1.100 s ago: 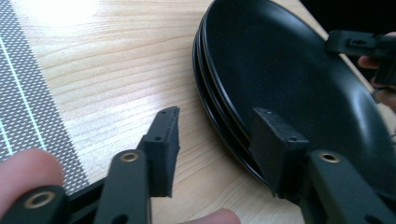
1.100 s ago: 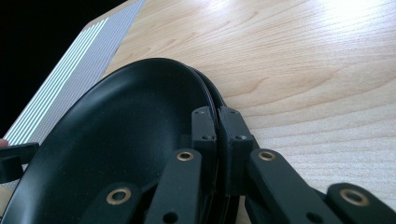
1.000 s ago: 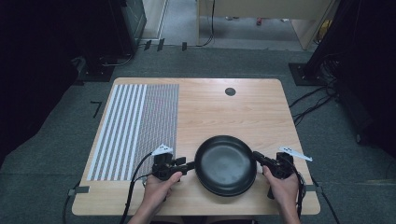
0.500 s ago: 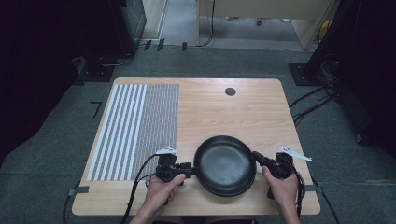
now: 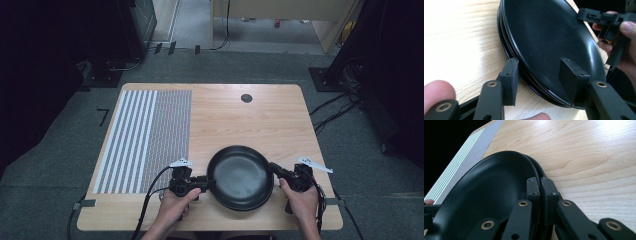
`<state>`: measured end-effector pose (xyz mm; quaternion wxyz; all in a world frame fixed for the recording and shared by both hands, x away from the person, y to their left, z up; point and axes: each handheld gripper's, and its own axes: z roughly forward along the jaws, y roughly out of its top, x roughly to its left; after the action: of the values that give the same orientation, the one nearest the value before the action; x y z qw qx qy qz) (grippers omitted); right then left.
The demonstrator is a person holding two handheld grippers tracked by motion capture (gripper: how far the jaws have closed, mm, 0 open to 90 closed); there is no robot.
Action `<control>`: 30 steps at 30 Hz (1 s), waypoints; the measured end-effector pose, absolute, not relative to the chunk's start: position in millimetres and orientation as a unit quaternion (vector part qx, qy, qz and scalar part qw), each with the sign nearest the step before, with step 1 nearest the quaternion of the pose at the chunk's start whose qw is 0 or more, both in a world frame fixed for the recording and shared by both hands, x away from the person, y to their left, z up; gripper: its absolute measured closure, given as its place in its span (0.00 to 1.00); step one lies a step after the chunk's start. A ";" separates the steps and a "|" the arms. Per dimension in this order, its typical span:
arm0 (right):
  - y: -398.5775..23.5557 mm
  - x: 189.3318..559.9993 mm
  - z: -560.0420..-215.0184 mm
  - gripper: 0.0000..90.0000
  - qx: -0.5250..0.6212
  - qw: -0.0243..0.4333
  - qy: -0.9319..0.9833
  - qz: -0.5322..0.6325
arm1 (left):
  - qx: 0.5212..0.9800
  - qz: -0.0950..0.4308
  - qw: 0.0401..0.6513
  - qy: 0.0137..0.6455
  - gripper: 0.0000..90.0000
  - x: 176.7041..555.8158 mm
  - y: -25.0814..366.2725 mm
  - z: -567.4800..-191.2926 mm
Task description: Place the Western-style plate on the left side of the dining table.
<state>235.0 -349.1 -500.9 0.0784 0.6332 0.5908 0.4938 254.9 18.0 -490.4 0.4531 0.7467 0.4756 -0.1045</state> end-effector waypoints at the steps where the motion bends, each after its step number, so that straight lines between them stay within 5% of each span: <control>1: -348.5 235.0 -501.0 0.96 0.634 0.075 0.591 0.494 | 0.745 -0.107 0.454 0.477 0.60 255.4 18.6 -490.7; 30: -338.9 235.9 -506.1 0.95 0.631 0.022 0.592 0.500 | 0.753 -0.061 0.445 0.482 0.76 257.6 31.0 -480.5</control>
<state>235.9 -338.9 -506.1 0.0222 0.6313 0.5921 0.5004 257.6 31.0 -480.5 0.4448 0.7527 0.4815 -0.0609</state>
